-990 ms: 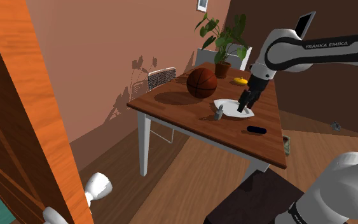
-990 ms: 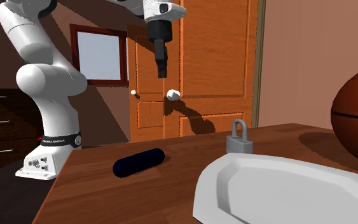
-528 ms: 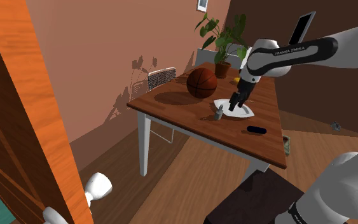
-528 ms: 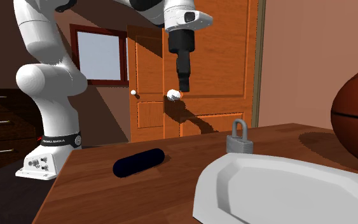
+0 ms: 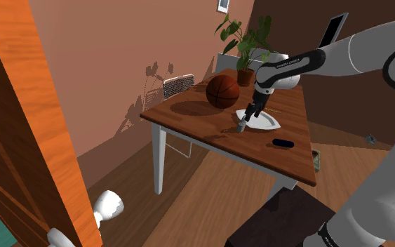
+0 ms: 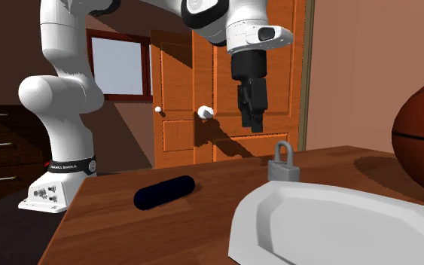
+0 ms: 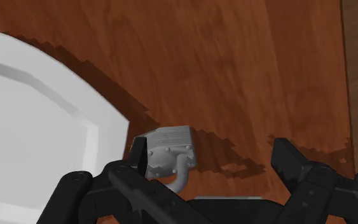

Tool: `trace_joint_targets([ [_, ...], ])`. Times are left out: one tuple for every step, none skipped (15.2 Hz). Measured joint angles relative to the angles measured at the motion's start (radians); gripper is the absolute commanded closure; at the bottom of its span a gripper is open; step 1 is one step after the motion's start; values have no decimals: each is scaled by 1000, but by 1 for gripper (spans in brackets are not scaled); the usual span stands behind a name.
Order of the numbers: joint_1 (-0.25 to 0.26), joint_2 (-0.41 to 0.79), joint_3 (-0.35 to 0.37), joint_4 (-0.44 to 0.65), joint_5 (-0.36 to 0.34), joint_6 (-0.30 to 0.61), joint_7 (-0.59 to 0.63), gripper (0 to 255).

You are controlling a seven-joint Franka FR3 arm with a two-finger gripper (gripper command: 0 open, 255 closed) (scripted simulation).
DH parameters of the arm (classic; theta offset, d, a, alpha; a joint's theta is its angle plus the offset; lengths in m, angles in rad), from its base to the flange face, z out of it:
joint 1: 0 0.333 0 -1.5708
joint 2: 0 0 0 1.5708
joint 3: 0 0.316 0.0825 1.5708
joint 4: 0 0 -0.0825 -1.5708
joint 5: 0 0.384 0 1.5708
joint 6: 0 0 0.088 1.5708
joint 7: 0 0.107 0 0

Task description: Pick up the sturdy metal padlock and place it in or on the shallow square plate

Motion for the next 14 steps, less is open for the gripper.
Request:
trace_joint_targets([
  [-3, 44, -2, 37, 10, 8, -12, 0],
  [-8, 75, -4, 58, 18, 20, -24, 0],
  [-14, 114, -6, 86, 28, 32, -39, 0],
  [-20, 148, -8, 116, 36, 37, -52, 0],
  [-23, 173, -7, 134, 42, 43, -58, 0],
  [-26, 186, -6, 138, 47, 53, -63, 0],
  [-27, 196, -6, 136, 50, 64, -67, 0],
  [-28, 205, -5, 135, 54, 74, -69, 0],
  [-28, 217, -3, 138, 58, 83, -70, 0],
  [-30, 227, -2, 139, 62, 92, -75, 0],
  [-32, 236, -1, 137, 66, 102, -77, 0],
  [-32, 241, 0, 132, 68, 112, -80, 0],
  [-32, 245, 1, 129, 70, 119, -80, 0],
  [-32, 246, 1, 128, 71, 121, -80, 0],
])
